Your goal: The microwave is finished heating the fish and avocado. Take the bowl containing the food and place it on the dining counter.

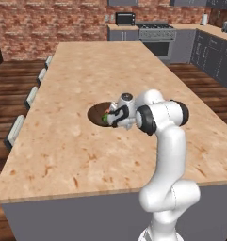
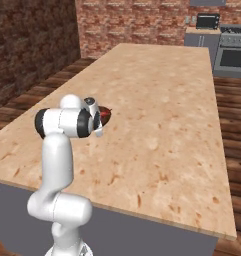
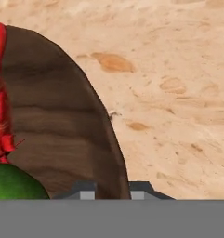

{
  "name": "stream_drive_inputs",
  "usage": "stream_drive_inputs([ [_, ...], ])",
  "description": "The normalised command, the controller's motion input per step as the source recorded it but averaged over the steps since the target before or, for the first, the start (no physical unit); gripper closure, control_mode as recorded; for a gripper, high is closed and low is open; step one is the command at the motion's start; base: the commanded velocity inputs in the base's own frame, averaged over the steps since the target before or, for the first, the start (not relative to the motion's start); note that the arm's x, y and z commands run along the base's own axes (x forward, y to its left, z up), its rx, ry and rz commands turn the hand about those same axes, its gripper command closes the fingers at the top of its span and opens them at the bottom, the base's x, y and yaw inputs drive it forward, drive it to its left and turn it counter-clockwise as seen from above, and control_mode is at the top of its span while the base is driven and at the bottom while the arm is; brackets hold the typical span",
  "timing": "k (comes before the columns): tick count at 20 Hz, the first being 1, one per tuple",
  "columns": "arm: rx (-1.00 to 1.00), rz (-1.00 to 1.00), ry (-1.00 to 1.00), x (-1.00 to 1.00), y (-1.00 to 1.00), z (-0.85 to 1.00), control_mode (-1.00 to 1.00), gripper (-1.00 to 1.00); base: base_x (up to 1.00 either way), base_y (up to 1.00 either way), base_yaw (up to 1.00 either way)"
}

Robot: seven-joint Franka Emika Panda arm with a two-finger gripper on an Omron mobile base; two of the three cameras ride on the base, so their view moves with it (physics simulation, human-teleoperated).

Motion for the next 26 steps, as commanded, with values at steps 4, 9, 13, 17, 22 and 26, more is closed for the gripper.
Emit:
stream_drive_inputs([
  [4,-0.05,0.00,0.00,-0.04,0.00,-0.09,-1.00,-1.00,0.00,0.00,0.00],
  [9,0.05,-0.01,0.00,-0.66,0.00,0.70,-1.00,-1.00,0.00,0.00,0.00],
  [13,0.09,0.00,-0.04,-0.92,0.00,1.00,-1.00,-1.00,0.00,0.00,0.00],
  [17,0.09,0.00,-0.18,-1.00,0.00,1.00,-1.00,-1.00,0.00,0.00,0.00],
  [22,0.07,0.01,-0.25,-1.00,0.00,1.00,-1.00,-1.00,0.00,0.00,0.00],
  [26,0.02,0.03,-0.21,-1.00,0.00,1.00,-1.00,-1.00,0.00,0.00,0.00],
])
